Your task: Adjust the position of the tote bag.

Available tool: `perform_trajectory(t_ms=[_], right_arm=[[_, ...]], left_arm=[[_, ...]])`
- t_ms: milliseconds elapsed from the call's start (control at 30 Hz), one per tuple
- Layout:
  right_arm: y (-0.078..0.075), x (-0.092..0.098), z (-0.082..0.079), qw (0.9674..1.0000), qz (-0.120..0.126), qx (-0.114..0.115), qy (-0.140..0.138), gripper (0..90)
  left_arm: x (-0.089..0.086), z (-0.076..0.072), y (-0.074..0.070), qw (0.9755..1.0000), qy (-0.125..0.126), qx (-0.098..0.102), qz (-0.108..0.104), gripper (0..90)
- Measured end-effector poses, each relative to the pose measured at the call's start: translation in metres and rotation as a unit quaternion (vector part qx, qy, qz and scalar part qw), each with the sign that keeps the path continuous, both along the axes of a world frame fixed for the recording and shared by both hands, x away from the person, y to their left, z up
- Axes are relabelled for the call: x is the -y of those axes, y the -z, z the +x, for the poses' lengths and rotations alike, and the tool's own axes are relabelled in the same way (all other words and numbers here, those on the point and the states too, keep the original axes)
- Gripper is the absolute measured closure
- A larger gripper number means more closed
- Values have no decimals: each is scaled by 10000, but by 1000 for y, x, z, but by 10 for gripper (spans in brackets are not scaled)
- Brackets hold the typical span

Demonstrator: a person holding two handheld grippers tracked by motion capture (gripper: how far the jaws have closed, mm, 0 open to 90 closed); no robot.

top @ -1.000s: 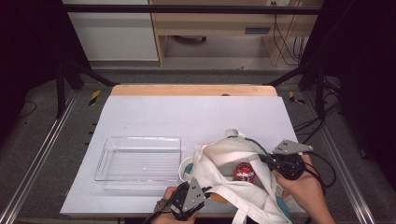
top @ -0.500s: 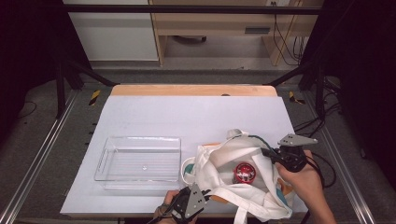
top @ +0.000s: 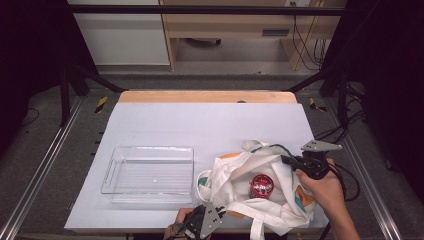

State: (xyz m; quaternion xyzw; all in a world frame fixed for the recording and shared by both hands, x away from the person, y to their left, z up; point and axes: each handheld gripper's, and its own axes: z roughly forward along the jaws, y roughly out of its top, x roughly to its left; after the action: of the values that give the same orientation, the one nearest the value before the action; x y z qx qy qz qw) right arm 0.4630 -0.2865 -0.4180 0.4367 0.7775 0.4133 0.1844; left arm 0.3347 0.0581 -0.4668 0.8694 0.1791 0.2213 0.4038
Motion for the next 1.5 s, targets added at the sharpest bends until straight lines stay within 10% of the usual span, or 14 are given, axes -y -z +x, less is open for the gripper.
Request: perform_trajectory(t_ms=[1500], right_arm=[[27, 4, 42, 9985, -196, -299, 408, 847]], left_arm=[[0, -1, 6, 9998, 54, -88, 191, 876]])
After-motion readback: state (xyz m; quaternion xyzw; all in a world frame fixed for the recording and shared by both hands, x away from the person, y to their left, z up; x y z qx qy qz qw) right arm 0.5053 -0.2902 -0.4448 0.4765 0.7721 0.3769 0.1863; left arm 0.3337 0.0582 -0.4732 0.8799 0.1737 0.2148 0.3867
